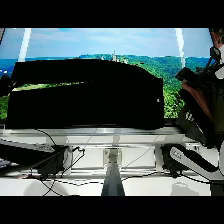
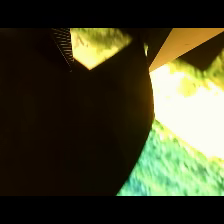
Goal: Fold the clothes and pants, and hang the long-sleeved shirts on hangers.
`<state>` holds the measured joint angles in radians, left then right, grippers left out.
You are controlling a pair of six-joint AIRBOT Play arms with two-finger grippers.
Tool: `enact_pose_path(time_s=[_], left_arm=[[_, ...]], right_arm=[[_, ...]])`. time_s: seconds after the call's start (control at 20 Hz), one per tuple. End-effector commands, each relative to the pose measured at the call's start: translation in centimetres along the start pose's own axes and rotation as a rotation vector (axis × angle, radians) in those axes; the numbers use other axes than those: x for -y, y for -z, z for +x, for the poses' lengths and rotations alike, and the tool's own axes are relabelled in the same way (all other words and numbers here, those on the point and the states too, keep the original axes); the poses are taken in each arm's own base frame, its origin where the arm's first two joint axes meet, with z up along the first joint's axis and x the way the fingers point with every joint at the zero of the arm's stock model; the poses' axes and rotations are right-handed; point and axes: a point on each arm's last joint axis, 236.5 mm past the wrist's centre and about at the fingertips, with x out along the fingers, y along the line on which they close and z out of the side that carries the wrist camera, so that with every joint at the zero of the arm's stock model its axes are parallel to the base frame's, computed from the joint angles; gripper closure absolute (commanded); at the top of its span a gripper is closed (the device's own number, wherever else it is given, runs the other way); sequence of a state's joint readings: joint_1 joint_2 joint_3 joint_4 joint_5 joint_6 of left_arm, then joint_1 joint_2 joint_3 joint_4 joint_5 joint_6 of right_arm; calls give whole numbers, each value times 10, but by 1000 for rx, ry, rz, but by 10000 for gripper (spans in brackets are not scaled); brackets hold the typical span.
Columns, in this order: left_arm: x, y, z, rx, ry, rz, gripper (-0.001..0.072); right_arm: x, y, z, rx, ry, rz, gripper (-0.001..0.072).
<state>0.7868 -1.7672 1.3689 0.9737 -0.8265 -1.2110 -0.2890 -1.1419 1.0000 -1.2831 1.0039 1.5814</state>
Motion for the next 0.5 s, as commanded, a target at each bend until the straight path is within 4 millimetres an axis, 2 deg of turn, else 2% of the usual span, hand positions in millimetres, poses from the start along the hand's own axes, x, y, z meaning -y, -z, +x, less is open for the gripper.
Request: enact_pose_path(time_s=[0.0, 0.05, 0.15, 0.35, 0.45], left_arm=[[3, -9, 11, 46, -17, 8, 371], [3, -8, 13, 45, -17, 9, 510], [5, -7, 15, 43, -16, 13, 699], [6, -8, 13, 45, -11, 12, 695], [19, -20, 5, 81, 29, -16, 695]], right_arm=[[-1, 0, 0, 0, -4, 1, 28], [-1, 0, 0, 0, -4, 1, 28], [-1, 0, 0, 0, -4, 1, 28], [-1, -1, 0, 2, -3, 0, 29], [-1, -1, 0, 2, -2, -1, 30]])
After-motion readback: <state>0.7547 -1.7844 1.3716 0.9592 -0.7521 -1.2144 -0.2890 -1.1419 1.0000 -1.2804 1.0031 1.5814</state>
